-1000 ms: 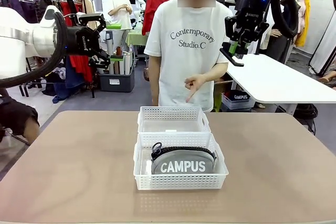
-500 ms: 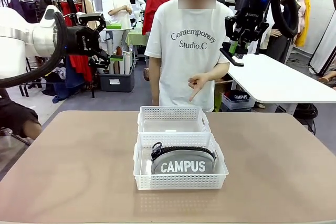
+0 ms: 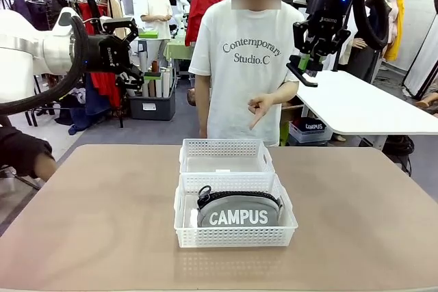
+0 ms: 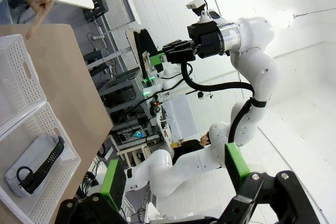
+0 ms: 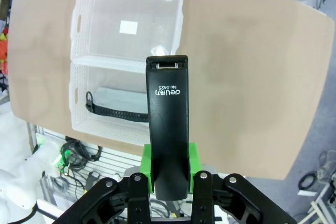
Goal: Distribute items into two baskets.
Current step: Place the picked Stapler into the Organizing basket as instructed by the person.
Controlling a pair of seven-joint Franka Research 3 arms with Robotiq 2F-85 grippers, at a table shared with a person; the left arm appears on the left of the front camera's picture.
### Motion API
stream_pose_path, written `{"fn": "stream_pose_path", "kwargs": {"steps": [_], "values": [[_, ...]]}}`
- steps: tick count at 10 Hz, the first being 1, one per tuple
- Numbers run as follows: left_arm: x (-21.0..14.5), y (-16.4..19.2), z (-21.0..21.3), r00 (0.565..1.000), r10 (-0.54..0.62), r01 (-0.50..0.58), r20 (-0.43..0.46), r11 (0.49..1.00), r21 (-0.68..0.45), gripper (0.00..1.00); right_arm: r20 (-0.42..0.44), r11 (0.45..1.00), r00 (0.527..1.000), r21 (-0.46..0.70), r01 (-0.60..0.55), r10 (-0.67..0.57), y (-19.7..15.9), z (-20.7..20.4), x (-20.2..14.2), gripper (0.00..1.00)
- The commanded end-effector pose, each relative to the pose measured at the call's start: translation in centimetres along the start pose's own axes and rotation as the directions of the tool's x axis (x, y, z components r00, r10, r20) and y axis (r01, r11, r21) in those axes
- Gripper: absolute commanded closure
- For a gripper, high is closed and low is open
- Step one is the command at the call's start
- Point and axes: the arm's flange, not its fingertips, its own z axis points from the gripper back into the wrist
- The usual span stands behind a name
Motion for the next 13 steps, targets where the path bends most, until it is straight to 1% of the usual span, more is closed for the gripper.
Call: {"fn": "stream_pose_path", "kwargs": {"steps": [1,6,7,8,9,10,12,13], "values": [[-0.1,-0.3,0.0,1.000,0.006,-0.005,0.004,1.000,-0.013,0.00,0.003,1.000,1.000,0.000,-0.001,0.001,0.1,0.2,-0.2,1.00],[-0.1,-0.3,0.0,1.000,0.006,-0.005,0.004,1.000,-0.013,0.00,0.000,1.000,1.000,0.000,0.000,0.000,0.0,0.0,0.0,1.00],[-0.1,-0.3,0.0,1.000,0.006,-0.005,0.004,1.000,-0.013,0.00,-0.029,0.998,0.998,-0.012,-0.061,0.061,0.5,-0.1,1.0,1.00],[-0.1,-0.3,0.0,1.000,0.006,-0.005,0.004,1.000,-0.013,0.00,-0.052,0.994,0.993,-0.025,-0.109,0.108,1.4,-0.5,1.2,1.00],[-0.1,-0.3,0.0,1.000,0.006,-0.005,0.004,1.000,-0.013,0.00,-0.082,0.984,0.982,-0.040,-0.171,0.167,1.8,-1.1,1.9,1.00],[-0.1,-0.3,0.0,1.000,0.006,-0.005,0.004,1.000,-0.013,0.00,-0.089,0.966,0.966,-0.070,-0.250,0.244,2.2,-2.2,2.6,1.00],[-0.1,-0.3,0.0,1.000,0.006,-0.005,0.004,1.000,-0.013,0.00,-0.155,0.910,0.906,-0.078,-0.408,0.393,3.6,-3.8,3.4,1.00],[-0.1,-0.3,0.0,1.000,0.006,-0.005,0.004,1.000,-0.013,0.00,-0.149,0.874,0.874,-0.089,-0.477,0.462,4.6,-5.2,3.1,1.00]]}}
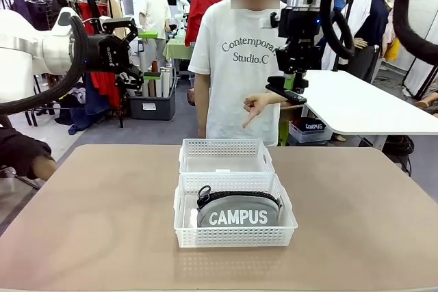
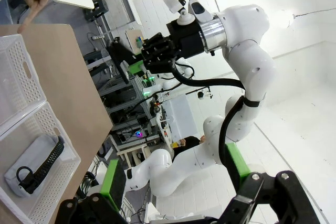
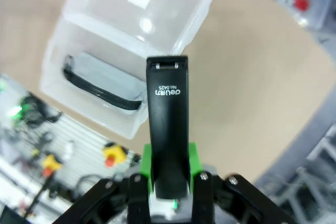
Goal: Distribute items into two baskets.
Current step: Place the picked Stapler into the Organizing basket as instructed by the person.
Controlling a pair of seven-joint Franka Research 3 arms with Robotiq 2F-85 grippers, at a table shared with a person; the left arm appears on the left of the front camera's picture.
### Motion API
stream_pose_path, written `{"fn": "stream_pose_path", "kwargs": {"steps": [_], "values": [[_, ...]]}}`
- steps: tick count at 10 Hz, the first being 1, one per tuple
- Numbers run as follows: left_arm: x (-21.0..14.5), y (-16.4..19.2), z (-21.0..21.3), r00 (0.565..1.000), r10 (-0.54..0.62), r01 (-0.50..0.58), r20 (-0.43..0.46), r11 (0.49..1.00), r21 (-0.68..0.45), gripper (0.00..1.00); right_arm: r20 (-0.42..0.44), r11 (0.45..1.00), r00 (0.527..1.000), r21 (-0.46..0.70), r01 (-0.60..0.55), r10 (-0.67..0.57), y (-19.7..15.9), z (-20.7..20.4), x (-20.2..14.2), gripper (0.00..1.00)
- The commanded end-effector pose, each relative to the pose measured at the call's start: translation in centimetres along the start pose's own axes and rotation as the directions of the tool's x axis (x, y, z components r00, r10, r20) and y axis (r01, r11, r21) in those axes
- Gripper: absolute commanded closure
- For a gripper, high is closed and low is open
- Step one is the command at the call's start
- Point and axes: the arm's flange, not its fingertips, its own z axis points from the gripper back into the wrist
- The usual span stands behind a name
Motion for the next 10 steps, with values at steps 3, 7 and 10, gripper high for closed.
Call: {"fn": "stream_pose_path", "kwargs": {"steps": [3,7,10], "values": [[-0.1,-0.3,0.0,1.000,0.005,-0.005,0.004,1.000,-0.013,0.00,-0.037,0.940,0.943,-0.077,-0.332,0.330,2.6,-2.4,2.1,1.00],[-0.1,-0.3,0.0,1.000,0.005,-0.005,0.004,1.000,-0.013,0.00,-0.033,0.772,0.778,-0.109,-0.626,0.627,4.5,-7.0,3.5,1.00],[-0.1,-0.3,0.0,1.000,0.005,-0.005,0.004,1.000,-0.013,0.00,0.003,0.725,0.744,-0.223,-0.651,0.669,5.6,-9.8,4.8,1.00]]}}
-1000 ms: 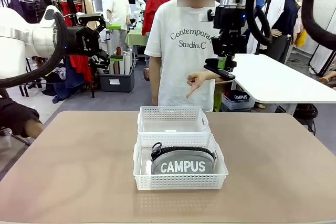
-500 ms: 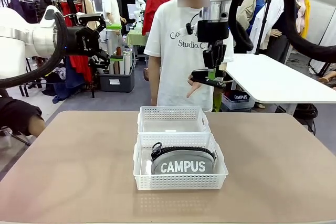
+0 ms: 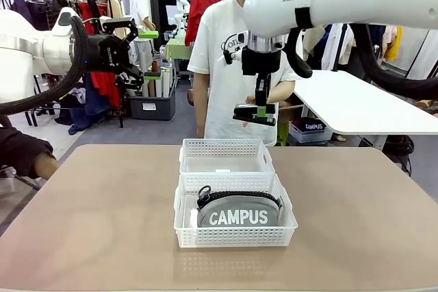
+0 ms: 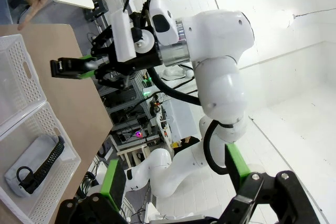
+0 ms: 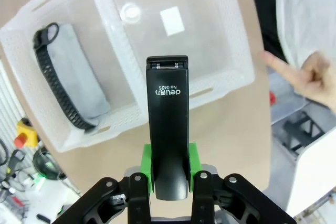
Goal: Distribute items into two baskets.
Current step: Place the picked Stapler into the Organizing basket as instructed by the person.
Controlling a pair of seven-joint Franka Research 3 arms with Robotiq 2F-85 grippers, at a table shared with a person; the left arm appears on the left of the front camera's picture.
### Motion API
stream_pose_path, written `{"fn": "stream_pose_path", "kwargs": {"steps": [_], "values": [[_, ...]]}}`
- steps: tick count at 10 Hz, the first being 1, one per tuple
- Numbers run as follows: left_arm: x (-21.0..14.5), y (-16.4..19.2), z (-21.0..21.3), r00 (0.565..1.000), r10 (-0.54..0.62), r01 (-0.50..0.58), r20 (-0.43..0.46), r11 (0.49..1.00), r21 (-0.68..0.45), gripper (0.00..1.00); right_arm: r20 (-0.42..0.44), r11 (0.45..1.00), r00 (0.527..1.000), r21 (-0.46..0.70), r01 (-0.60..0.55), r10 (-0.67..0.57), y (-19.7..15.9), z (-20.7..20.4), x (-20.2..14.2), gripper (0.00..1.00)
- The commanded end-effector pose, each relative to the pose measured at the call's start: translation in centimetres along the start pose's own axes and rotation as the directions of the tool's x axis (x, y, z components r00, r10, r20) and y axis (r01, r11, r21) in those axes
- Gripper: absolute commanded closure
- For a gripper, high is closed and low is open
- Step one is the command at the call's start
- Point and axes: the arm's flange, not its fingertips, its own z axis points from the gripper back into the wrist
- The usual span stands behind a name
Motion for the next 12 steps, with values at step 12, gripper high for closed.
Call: {"fn": "stream_pose_path", "kwargs": {"steps": [12], "values": [[-0.1,-0.3,0.0,1.000,0.005,-0.005,0.004,1.000,-0.013,0.00,-0.088,0.985,0.981,0.004,-0.171,0.171,-1.3,-5.4,3.2,1.00]]}}
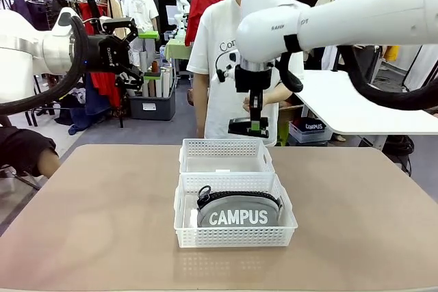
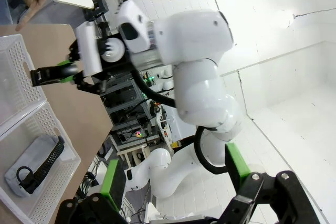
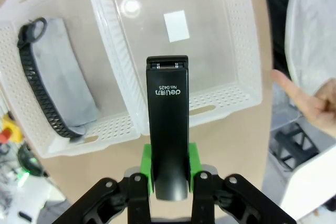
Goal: Distribute items into two baskets.
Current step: Place the picked Stapler into the Organizing basket as instructed by the person.
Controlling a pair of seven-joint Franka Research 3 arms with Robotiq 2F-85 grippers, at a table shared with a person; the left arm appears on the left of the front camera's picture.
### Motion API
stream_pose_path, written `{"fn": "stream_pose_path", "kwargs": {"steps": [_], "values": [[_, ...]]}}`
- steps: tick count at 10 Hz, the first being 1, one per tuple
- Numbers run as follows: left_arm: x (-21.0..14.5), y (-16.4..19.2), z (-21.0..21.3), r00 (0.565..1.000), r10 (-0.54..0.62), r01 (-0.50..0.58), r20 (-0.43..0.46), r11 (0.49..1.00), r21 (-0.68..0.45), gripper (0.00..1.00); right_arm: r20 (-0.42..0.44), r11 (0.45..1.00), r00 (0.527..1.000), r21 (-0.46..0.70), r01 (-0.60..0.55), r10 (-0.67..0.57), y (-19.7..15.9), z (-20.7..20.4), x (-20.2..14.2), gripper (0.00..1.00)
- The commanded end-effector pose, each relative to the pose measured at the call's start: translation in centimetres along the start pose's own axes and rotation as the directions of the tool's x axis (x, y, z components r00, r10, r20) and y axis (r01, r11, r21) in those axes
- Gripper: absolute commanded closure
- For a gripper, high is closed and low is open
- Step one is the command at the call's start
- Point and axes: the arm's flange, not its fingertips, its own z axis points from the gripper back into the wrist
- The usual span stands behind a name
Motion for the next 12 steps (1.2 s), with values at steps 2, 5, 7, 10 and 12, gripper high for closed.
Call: {"fn": "stream_pose_path", "kwargs": {"steps": [2,5,7,10,12], "values": [[-0.1,-0.3,0.0,1.000,0.006,-0.006,0.004,1.000,-0.013,0.00,-0.098,0.995,0.990,-0.004,-0.098,0.097,-2.2,-2.4,2.7,1.00],[-0.1,-0.3,0.0,1.000,0.006,-0.006,0.004,1.000,-0.013,0.00,-0.123,0.990,0.982,0.007,-0.140,0.140,-2.8,-5.2,4.2,1.00],[-0.1,-0.3,0.0,1.000,0.006,-0.006,0.004,1.000,-0.013,0.00,-0.098,0.984,0.979,0.024,-0.175,0.177,-3.1,-7.0,5.1,1.00],[-0.1,-0.3,0.0,1.000,0.006,-0.006,0.004,1.000,-0.013,0.00,-0.064,0.976,0.974,0.006,-0.217,0.217,-3.5,-10.6,6.4,1.00],[-0.1,-0.3,0.0,1.000,0.006,-0.006,0.004,1.000,-0.013,0.00,-0.054,0.974,0.972,0.026,-0.227,0.228,-4.4,-12.9,6.4,1.00]]}}
